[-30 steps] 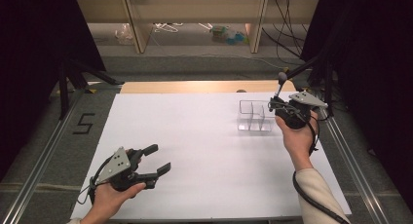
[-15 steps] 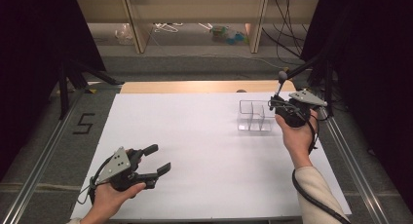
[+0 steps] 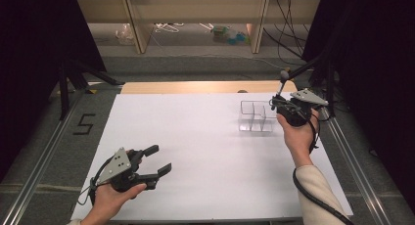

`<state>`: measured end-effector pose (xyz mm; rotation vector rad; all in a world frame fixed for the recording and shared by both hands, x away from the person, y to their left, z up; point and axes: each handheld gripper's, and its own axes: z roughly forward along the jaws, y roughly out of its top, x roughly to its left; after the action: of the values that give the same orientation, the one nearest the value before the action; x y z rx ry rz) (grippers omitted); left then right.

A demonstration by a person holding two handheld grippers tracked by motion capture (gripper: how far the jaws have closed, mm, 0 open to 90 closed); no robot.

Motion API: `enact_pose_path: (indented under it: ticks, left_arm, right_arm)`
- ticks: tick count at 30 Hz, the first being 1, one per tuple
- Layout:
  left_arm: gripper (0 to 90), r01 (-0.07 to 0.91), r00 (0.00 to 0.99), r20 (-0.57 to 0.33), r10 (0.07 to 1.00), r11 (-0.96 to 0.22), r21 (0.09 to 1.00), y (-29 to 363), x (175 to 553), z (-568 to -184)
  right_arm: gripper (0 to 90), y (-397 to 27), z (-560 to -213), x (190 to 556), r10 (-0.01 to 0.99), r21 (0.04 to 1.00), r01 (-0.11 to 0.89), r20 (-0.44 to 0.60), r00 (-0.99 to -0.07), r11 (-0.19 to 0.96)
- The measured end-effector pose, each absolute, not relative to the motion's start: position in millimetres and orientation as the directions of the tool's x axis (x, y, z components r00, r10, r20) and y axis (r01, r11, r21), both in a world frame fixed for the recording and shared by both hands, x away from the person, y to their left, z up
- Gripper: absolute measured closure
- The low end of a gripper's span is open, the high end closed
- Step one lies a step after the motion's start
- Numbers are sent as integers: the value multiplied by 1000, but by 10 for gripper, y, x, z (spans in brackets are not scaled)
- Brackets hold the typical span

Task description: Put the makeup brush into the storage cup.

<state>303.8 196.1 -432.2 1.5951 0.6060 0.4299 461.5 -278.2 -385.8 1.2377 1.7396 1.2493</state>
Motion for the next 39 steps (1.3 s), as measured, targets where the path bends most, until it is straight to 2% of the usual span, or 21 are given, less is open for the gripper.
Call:
enact_pose_path:
  ticks: [39]
  left_arm:
    - [256,130,791,-73,608,-51,990,1959,3044,-4329]
  right_arm:
    - [793,-2808,-3916,4714,950,930,355,19,-311,97]
